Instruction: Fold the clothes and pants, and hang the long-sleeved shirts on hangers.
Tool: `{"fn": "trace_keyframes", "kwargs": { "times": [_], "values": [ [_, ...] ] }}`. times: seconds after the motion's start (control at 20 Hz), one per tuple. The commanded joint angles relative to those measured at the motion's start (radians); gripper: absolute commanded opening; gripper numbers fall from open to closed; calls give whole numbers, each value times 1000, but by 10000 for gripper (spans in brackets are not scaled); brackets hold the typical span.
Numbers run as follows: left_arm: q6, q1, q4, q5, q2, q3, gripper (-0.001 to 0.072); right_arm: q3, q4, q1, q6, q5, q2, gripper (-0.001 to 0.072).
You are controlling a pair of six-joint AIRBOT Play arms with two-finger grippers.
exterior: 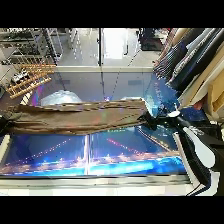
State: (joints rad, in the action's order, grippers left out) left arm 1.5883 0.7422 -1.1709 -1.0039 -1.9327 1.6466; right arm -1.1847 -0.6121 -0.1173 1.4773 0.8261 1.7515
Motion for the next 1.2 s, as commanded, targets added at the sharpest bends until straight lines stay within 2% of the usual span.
{"fn": "trace_keyframes", "kwargs": {
  "times": [0.0,0.05,0.1,0.15,0.2,0.3,0.35,0.4,0.5,0.55,0.65,0.9,1.05,1.1,1.15],
  "values": [
    [61,-12,8,47,-21,0,265,-21,45,42,7,-134,37,465],
    [59,-16,25,52,-24,0,97,-37,60,57,9,-170,49,406],
    [38,-19,56,59,-24,0,13,-56,65,74,19,-208,60,271],
    [-8,-19,120,61,-23,2,12,-72,57,87,19,-243,63,12],
    [-76,-18,213,56,-19,4,12,-94,43,93,12,-263,60,17],
    [-197,12,414,-11,-12,61,11,-159,-75,79,-26,-187,28,15],
    [-247,34,474,-74,-11,116,11,-194,-164,67,-73,-89,-3,15],
    [-275,58,452,-151,-8,182,10,-224,-268,50,-119,49,-45,15],
    [-256,102,212,-301,-8,276,10,-216,-426,36,-129,305,-129,15],
    [-224,114,71,-372,-6,283,10,-182,-450,43,-129,381,-163,15],
    [-214,121,-143,-465,-6,256,9,-59,-447,76,-129,419,-227,15],
    [-201,128,-394,-485,16,111,8,313,-420,177,-128,489,-405,17],
    [-196,135,-459,-475,21,106,9,414,-389,226,-124,547,-511,19],
    [-187,134,-500,-468,25,107,9,419,-393,230,-117,590,-543,91],
    [-170,134,-544,-455,30,107,12,418,-399,230,-105,627,-572,245]
  ]
}}
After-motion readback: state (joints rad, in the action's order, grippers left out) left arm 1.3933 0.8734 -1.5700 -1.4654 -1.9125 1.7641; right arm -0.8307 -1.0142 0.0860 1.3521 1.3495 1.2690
